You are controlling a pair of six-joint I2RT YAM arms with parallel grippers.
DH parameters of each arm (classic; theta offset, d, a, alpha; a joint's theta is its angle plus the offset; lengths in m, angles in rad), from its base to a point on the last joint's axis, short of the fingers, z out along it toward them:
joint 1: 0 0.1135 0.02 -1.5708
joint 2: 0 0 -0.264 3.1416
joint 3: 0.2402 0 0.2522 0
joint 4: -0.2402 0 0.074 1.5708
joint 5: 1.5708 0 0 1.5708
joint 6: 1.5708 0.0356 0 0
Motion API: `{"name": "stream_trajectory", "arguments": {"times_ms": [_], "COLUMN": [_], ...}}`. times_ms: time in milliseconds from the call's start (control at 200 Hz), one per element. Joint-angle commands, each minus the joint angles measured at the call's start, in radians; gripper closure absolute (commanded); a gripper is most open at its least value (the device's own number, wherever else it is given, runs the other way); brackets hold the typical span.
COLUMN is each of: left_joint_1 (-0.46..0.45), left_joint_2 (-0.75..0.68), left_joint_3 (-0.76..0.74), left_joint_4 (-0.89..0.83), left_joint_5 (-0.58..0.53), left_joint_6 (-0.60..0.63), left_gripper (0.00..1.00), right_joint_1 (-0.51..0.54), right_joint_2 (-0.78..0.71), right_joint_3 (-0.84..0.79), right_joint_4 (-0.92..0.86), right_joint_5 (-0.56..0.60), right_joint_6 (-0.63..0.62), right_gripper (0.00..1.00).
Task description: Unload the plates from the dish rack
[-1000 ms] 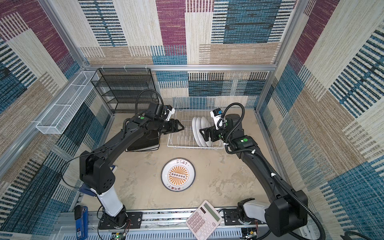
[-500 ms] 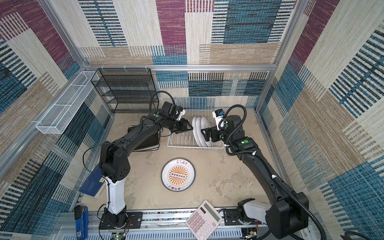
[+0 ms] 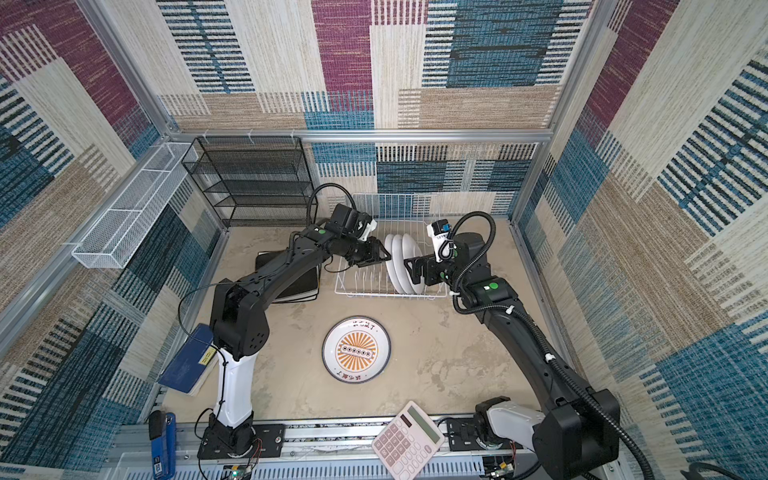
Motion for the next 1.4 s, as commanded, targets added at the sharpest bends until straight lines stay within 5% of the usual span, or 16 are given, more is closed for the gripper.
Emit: {"name": "stream_trajectory", "arguments": {"times_ms": [0, 741, 1072, 1392], "left_joint_1": [-0.001, -0.038, -0.037, -0.038], "left_joint_2": [0.026, 0.064, 0.022, -0.015], "left_joint_3": [0.039, 0.002, -0.096, -0.08], "left_joint_4": [0.01, 0.09, 0.214, 0.212], "left_joint_5": [-0.029, -0.009, 0.0, 0.018], "left_joint_6": [-0.035, -0.141, -0.237, -0.23], "left_gripper": [0.59, 0.77, 1.0, 1.0], "right_joint_1": [0.0, -0.001, -0.002, -0.002], "right_joint_2": [-0.007, 0.003, -0.017, -0.023], "right_joint_3": [0.001, -0.016, -0.023, -0.022], "right_joint_4": [0.03, 0.054, 0.049, 0.055], "right_joint_5": [0.008, 0.0, 0.014, 0.014], "right_joint_6": [-0.004, 0.003, 0.003, 0.011], "right_gripper": [0.01, 0.01, 0.01, 0.01]}}
